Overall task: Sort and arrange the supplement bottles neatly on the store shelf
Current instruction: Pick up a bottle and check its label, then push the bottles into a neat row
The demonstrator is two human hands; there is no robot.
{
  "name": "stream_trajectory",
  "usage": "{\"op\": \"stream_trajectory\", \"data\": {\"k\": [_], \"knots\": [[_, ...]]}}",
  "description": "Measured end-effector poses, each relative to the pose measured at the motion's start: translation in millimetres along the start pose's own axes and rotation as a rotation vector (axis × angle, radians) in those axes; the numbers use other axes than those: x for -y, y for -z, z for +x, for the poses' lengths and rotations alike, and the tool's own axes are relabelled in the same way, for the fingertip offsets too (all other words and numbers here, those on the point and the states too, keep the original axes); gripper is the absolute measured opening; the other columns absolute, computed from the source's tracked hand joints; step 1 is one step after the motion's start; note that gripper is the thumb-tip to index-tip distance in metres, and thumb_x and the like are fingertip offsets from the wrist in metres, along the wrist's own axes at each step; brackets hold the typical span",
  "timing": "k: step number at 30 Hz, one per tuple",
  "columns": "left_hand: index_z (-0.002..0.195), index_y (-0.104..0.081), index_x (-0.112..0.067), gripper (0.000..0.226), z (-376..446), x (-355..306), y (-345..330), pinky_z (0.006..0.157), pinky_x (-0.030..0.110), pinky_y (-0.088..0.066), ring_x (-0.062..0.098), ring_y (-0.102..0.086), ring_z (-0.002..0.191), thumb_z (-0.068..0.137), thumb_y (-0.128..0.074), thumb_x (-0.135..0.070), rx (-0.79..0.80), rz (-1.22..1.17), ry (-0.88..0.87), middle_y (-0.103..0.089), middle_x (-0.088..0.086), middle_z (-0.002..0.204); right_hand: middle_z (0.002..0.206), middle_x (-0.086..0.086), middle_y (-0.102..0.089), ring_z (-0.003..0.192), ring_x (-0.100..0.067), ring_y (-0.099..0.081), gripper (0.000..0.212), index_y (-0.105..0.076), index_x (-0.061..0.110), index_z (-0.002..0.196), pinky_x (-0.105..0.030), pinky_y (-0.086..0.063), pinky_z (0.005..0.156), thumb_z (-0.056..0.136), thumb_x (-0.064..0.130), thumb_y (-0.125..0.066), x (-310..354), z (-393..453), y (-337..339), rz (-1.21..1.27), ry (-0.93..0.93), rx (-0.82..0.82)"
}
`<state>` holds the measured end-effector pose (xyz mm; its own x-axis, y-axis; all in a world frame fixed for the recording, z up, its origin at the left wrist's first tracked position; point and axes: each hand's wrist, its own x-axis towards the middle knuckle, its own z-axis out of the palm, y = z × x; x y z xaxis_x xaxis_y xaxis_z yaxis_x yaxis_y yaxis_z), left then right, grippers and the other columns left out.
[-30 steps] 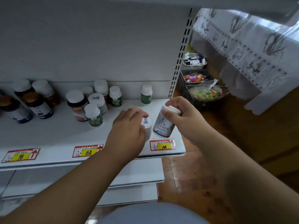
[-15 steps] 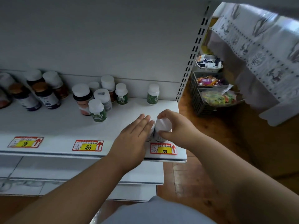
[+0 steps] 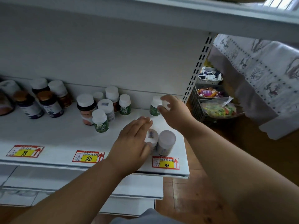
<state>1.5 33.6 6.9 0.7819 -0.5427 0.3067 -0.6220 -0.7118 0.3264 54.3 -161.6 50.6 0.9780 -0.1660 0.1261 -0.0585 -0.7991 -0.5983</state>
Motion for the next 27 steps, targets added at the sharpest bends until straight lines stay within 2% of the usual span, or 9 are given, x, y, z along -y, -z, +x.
{"op": "stream_trajectory", "data": {"k": [3,5,8,11,14,16,19,22,27], "knots": [[0.146,-0.034,-0.020,0.060,13,7,5,0.111,0.024,-0.016,0.012,-0.025,0.137,0.090,-0.034,-0.040,-0.008,-0.097,0.079,-0.033,-0.001,0.152,0.132,-0.011,-0.049,0.091,-0.023,-0.054,0.048,-0.042,0.022,0.138,-0.029,-0.044,0.068,0.093,0.033,-0.055,8,39,-15,-0.168,-0.059,0.134],[0.146,-0.034,-0.021,0.054,22,11,6,0.109,0.022,-0.017,0.012,-0.027,0.135,0.094,-0.038,-0.036,-0.003,-0.180,0.135,-0.034,-0.003,0.151,0.126,-0.014,-0.053,0.095,-0.028,-0.056,0.045,-0.041,0.018,0.134,-0.032,-0.045,0.072,0.093,0.028,-0.055,6,54,-29,-0.217,-0.073,0.179],[0.144,-0.037,-0.023,0.049,32,17,8,0.106,0.022,-0.021,0.012,-0.031,0.134,0.097,-0.046,-0.028,0.001,-0.285,0.229,-0.037,-0.004,0.148,0.113,-0.016,-0.057,0.094,-0.034,-0.059,0.035,-0.040,0.015,0.117,-0.040,-0.051,0.079,0.088,0.020,-0.057,-1,68,-44,-0.213,-0.099,0.100],[0.142,-0.040,-0.024,0.048,36,20,11,0.107,0.027,-0.028,0.013,-0.036,0.132,0.095,-0.049,-0.028,0.002,-0.332,0.316,-0.039,-0.004,0.147,0.114,-0.016,-0.054,0.096,-0.036,-0.059,0.040,-0.040,0.012,0.117,-0.041,-0.052,0.082,0.087,0.026,-0.062,0,67,-43,-0.210,-0.128,0.081],[0.141,-0.040,-0.027,0.049,34,21,21,0.109,0.035,-0.032,0.013,-0.037,0.133,0.095,-0.051,-0.034,-0.013,-0.406,0.399,-0.039,-0.006,0.147,0.115,-0.013,-0.056,0.096,-0.032,-0.059,0.049,-0.046,0.014,0.123,-0.041,-0.052,0.079,0.086,0.038,-0.066,8,55,-30,-0.117,-0.118,0.104],[0.141,-0.039,-0.029,0.052,26,17,33,0.108,0.032,-0.033,0.009,-0.039,0.130,0.093,-0.053,-0.041,-0.056,-0.449,0.430,-0.042,-0.009,0.145,0.101,-0.009,-0.062,0.083,-0.028,-0.061,0.040,-0.055,0.014,0.110,-0.040,-0.052,0.066,0.085,0.045,-0.063,21,39,-15,-0.041,-0.054,0.099],[0.142,-0.033,-0.034,0.072,3,6,54,0.105,0.032,-0.037,0.008,-0.042,0.127,0.080,-0.054,-0.063,-0.147,-0.483,0.466,-0.042,-0.014,0.142,0.083,-0.004,-0.065,0.071,-0.023,-0.062,0.038,-0.061,0.016,0.094,-0.040,-0.053,0.063,0.083,0.051,-0.065,51,0,10,0.219,0.013,0.099],[0.144,-0.029,-0.037,0.089,-21,-11,71,0.104,0.027,-0.037,0.002,-0.041,0.127,0.067,-0.052,-0.076,-0.211,-0.517,0.425,-0.042,-0.020,0.137,0.065,0.002,-0.061,0.056,-0.013,-0.051,0.043,-0.065,0.012,0.084,-0.034,-0.045,0.054,0.077,0.055,-0.069,82,-33,26,0.472,0.070,0.079],[0.119,-0.034,-0.059,0.060,-43,-37,87,0.090,0.015,-0.041,-0.012,-0.048,0.113,0.066,-0.057,-0.075,-0.218,-0.631,0.412,-0.051,-0.036,0.119,0.073,-0.003,-0.071,0.069,-0.024,-0.069,0.053,-0.065,0.019,0.078,-0.048,-0.059,0.063,0.061,0.069,-0.067,106,-61,28,0.495,0.055,0.214]]}}
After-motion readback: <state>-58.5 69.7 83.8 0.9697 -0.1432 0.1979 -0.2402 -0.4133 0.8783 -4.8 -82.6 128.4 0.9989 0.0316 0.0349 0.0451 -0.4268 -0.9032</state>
